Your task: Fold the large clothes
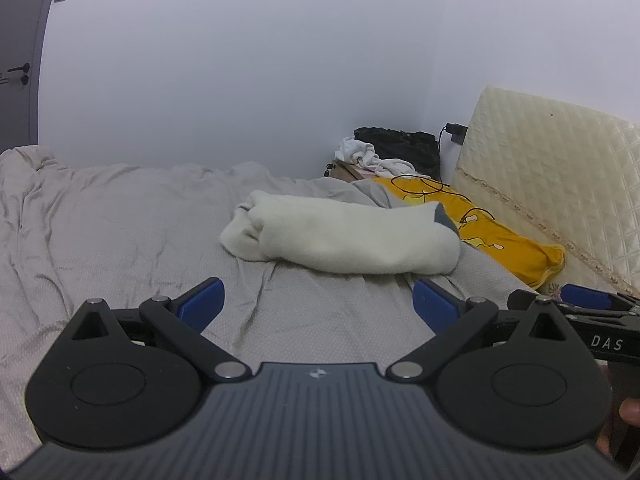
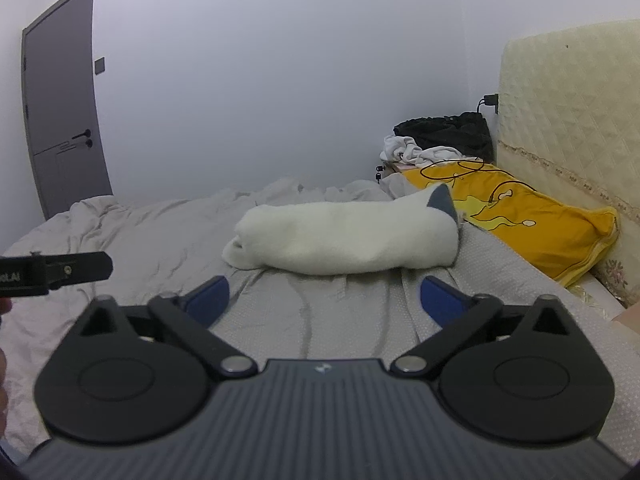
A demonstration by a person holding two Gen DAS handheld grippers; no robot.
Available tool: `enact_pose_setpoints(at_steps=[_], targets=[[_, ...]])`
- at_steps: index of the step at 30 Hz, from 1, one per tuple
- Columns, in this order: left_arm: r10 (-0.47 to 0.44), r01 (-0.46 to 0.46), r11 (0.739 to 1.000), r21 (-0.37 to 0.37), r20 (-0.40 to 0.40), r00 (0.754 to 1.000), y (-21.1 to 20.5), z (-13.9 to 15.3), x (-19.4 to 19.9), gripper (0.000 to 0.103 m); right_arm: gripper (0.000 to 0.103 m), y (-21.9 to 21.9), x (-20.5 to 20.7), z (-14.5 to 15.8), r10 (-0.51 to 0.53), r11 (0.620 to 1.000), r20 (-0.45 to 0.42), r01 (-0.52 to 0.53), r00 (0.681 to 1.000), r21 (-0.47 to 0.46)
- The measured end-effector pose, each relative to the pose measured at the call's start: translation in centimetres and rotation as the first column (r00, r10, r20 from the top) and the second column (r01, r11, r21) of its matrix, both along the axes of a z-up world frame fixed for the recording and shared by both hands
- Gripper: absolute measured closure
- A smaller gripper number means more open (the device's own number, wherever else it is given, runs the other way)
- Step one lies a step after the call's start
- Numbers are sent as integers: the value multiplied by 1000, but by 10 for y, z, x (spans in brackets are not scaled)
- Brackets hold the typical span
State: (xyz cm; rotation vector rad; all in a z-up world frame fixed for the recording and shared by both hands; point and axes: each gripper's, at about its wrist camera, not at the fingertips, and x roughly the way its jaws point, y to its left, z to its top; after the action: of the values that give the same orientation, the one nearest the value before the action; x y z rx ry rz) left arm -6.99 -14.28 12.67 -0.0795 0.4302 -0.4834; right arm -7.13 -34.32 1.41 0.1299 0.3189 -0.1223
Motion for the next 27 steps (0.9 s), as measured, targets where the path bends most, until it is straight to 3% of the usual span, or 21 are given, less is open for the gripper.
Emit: enact_pose_setpoints(at_steps=[27], targets=[[1,-1,1000,2,-10,1000,0,-2,-1,1,0,4,0,-2,-10,1000,-9,9,1000,-20]])
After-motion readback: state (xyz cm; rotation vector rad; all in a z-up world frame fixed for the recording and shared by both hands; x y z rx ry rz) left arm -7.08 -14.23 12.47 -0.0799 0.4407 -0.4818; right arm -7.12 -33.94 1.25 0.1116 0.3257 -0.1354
